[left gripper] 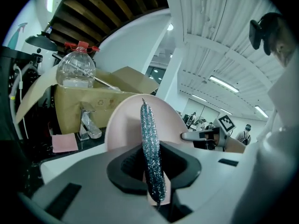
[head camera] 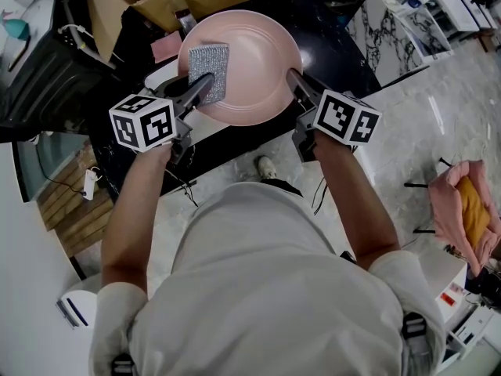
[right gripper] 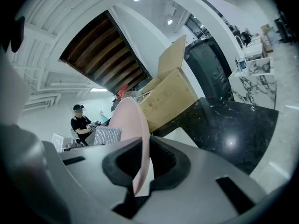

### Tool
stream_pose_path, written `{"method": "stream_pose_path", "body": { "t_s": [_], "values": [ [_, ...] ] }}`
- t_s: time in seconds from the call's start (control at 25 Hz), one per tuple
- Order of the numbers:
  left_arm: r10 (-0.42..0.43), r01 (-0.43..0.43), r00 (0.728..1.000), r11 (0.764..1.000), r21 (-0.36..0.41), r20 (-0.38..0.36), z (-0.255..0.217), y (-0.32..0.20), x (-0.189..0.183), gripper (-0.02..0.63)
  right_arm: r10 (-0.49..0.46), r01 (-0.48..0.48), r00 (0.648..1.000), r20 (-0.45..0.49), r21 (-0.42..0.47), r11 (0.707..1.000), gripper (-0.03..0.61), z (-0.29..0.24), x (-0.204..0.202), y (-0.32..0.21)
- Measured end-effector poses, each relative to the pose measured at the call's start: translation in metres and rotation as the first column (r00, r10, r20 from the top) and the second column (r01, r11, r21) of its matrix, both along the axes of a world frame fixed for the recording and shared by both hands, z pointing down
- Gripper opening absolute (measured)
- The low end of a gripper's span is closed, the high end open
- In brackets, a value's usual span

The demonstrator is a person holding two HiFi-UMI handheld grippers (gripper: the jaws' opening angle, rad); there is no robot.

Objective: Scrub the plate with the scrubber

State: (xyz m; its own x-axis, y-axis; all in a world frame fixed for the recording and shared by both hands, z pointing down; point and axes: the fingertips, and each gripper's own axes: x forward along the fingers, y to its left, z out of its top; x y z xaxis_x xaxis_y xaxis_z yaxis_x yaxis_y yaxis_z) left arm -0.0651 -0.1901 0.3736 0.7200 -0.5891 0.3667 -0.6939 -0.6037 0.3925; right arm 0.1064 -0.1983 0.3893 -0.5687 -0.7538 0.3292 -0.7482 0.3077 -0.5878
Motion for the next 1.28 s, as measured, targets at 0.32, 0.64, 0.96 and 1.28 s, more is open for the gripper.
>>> {"method": "stream_pose_path", "body": {
  "t_s": [0.32, 0.64, 0.96, 1.28],
  "values": [
    [-0.059, 0.058, 0.998, 0.998, 0.022, 0.032, -0.003, -0.009, -0.027, 0.064, 0.015, -0.015, 1.000, -0.009, -0.007, 1.000, 0.025, 0.003, 0.008, 0.000],
    [-0.031, 0.031, 0.999, 0.998, 0.053, 0.005, -0.020, -0.005, -0.011, 0.064, 0.019, -0.020, 1.000, -0.007, -0.025, 0.999, 0.023, 0.008, 0.010, -0.002],
    [0.043, -0.039, 0.998, 0.997, 0.073, -0.045, -0.037, 0.004, 0.028, 0.064, -0.012, 0.012, 1.000, -0.008, -0.018, 1.000, 0.021, 0.004, -0.005, -0.002],
    [0.096, -0.093, 0.992, 0.995, 0.043, -0.076, -0.027, 0.016, 0.062, 0.064, -0.035, 0.035, 0.999, -0.002, -0.029, 0.999, 0.021, 0.008, -0.017, -0.001]
  ]
}}
